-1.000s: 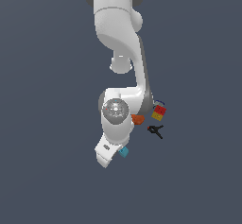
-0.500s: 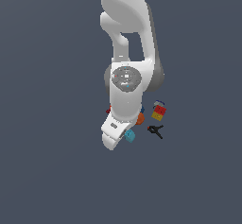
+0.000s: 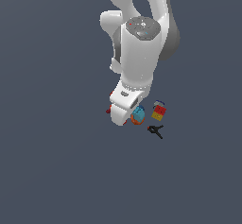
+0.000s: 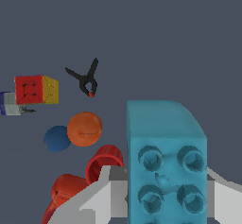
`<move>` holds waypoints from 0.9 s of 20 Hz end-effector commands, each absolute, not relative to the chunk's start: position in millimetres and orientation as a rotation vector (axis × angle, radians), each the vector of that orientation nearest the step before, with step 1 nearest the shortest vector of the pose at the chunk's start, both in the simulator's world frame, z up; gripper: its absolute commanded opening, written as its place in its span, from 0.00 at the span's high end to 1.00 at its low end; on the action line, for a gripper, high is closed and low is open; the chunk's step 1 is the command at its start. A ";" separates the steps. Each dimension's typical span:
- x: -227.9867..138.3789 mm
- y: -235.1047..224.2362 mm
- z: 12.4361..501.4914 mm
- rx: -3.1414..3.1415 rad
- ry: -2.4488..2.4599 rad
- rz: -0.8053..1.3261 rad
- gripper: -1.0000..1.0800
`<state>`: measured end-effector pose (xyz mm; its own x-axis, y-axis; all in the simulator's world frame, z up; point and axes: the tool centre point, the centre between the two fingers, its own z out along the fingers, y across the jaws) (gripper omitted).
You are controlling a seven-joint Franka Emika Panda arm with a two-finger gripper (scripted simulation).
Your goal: Pick up a designated object from a clutter of objects.
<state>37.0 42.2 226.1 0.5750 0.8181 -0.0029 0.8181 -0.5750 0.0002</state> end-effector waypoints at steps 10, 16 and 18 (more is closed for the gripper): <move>-10.6 77.1 328.5 2.786 1.448 -0.002 1.00; -24.4 88.0 361.7 2.787 1.449 -0.001 1.00; -27.0 90.3 368.3 2.787 1.449 -0.001 1.00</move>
